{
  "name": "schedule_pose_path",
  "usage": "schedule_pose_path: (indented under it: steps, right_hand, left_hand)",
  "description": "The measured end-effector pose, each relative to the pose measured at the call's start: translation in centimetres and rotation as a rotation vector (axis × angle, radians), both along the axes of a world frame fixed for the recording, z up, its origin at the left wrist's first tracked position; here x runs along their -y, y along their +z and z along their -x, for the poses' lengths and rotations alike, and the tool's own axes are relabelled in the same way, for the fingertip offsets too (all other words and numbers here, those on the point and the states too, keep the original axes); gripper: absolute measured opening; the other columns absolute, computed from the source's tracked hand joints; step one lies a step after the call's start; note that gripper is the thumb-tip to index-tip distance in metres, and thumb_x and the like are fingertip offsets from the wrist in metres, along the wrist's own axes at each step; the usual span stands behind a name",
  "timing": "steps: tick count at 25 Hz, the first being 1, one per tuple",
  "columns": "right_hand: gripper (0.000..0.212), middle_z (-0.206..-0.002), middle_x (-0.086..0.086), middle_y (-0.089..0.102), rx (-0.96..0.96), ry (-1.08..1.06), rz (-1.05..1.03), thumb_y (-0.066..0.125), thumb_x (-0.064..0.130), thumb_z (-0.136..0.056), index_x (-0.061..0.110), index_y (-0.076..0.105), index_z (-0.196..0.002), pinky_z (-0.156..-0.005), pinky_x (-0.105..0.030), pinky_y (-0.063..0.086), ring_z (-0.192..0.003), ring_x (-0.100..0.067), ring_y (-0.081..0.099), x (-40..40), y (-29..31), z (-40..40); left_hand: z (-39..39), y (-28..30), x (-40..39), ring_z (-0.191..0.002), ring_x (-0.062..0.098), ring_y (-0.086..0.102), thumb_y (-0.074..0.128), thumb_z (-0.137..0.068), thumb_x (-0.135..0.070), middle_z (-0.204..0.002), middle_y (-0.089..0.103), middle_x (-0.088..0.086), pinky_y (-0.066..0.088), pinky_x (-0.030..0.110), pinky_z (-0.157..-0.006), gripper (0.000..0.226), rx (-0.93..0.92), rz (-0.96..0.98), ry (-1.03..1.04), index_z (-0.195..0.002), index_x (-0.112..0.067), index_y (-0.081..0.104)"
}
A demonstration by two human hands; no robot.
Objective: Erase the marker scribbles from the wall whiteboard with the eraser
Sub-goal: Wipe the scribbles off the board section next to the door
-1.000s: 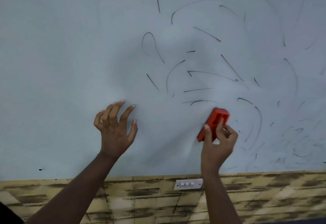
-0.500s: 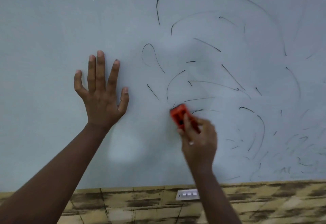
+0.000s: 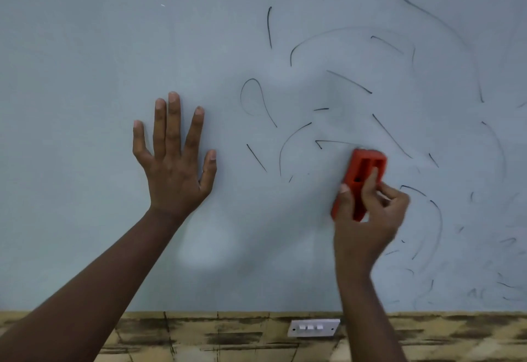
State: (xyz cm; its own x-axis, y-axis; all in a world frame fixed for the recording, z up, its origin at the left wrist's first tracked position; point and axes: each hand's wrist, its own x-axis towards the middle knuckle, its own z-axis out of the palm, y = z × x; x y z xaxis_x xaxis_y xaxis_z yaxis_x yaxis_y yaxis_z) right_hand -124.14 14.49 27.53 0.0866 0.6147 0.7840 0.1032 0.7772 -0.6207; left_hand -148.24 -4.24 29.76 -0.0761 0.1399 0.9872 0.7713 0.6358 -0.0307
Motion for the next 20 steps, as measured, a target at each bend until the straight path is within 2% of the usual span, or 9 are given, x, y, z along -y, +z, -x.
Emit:
schedule_pose_path:
  steps: [3, 5, 9, 12, 14, 17, 20]
  right_hand:
    - [0.049, -0.111, -0.017, 0.059, 0.248, 0.063, -0.279, 0.079, 0.015, -0.088, 0.009, 0.068, -0.135, -0.081, -0.042, 0.048, -0.095, -0.034, 0.055, 4.6, -2.4, 3.4]
    - [0.048, -0.109, -0.018, 0.064, 0.398, 0.072, -0.418, 0.08, 0.016, -0.088, 0.012, 0.069, -0.134, -0.078, -0.041, 0.046, -0.091, -0.035, 0.059, 7.0, -4.1, 4.9]
    - [0.04, -0.11, -0.016, 0.067, 0.453, 0.044, -0.573, 0.077, 0.023, -0.093, 0.017, 0.07, -0.132, -0.074, -0.042, 0.048, -0.091, -0.033, 0.062, 6.8, -3.3, 5.1]
    - [0.043, -0.113, -0.016, 0.066, 0.354, 0.015, -0.572, 0.074, 0.026, -0.096, 0.02, 0.066, -0.138, -0.077, -0.045, 0.048, -0.093, -0.035, 0.06, 4.6, -0.2, 3.9]
    - [0.051, -0.115, -0.014, 0.064, 0.213, -0.013, -0.475, 0.075, 0.025, -0.095, 0.02, 0.06, -0.144, -0.08, -0.045, 0.049, -0.095, -0.034, 0.058, 2.4, 2.7, 2.7]
    - [0.064, -0.113, -0.008, 0.057, 0.005, -0.068, -0.271, 0.076, 0.022, -0.093, 0.017, 0.05, -0.151, -0.088, -0.039, 0.051, -0.1, -0.032, 0.055, -1.3, 6.7, 0.3]
    - [0.068, -0.113, 0.002, 0.045, -0.111, -0.006, -0.122, 0.077, 0.023, -0.09, 0.021, 0.05, -0.152, -0.086, -0.045, 0.055, -0.107, -0.03, 0.055, -2.8, 8.4, -0.8]
  left_hand:
    - [0.0, -0.1, 0.0, -0.165, 0.033, 0.01, 0.042, -0.11, -0.039, -0.177, 0.011, 0.017, 0.01, 0.065, -0.129, 0.068, -0.012, 0.002, -0.003, -0.17, -0.017, 0.021]
    - [0.0, -0.1, 0.0, -0.165, 0.033, 0.009, 0.043, -0.109, -0.039, -0.176, 0.013, 0.019, 0.01, 0.065, -0.129, 0.069, -0.006, 0.006, -0.012, -0.171, -0.017, 0.02]
    - [0.0, -0.1, 0.1, -0.166, 0.031, 0.008, 0.043, -0.109, -0.04, -0.175, 0.018, 0.022, 0.009, 0.064, -0.129, 0.07, -0.002, 0.006, -0.015, -0.171, -0.016, 0.02]
    - [0.1, -0.2, 0.1, -0.165, 0.033, 0.01, 0.044, -0.109, -0.04, -0.176, 0.013, 0.018, 0.01, 0.065, -0.129, 0.069, -0.023, 0.013, -0.024, -0.17, -0.016, 0.022]
    - [0.2, -0.3, 0.1, -0.165, 0.033, 0.011, 0.043, -0.11, -0.04, -0.177, 0.008, 0.014, 0.01, 0.065, -0.129, 0.069, -0.032, 0.014, -0.018, -0.17, -0.016, 0.022]
    - [0.2, -0.3, 0.1, -0.165, 0.033, 0.01, 0.043, -0.11, -0.041, -0.177, 0.012, 0.016, 0.01, 0.065, -0.129, 0.069, -0.027, 0.01, -0.013, -0.17, -0.016, 0.022]
    - [0.1, -0.3, 0.0, -0.165, 0.033, 0.01, 0.043, -0.11, -0.04, -0.176, 0.016, 0.02, 0.009, 0.065, -0.129, 0.068, -0.023, 0.007, -0.015, -0.17, -0.016, 0.022]
